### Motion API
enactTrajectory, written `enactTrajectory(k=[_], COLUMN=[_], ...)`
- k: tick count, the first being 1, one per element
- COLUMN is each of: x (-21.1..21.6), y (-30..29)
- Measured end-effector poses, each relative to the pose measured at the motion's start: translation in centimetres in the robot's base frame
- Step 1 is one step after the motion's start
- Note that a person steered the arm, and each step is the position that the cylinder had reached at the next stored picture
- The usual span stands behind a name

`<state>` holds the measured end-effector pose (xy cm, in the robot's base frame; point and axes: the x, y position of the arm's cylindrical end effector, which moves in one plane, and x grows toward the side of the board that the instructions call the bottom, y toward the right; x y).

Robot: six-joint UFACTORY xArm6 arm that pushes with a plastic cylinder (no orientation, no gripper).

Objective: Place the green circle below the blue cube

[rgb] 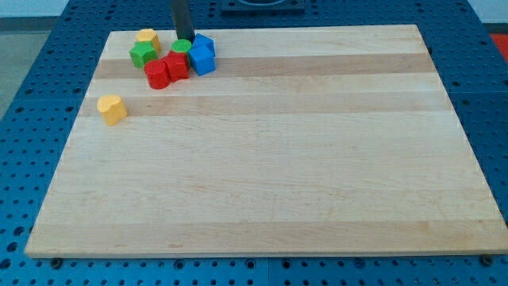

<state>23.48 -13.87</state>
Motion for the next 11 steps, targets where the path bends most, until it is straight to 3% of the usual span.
enactTrajectory(k=[3,7,10,11], x=[7.4,8.9,13.8,15.3], y=[0.3,-2.2,6.3,6.7])
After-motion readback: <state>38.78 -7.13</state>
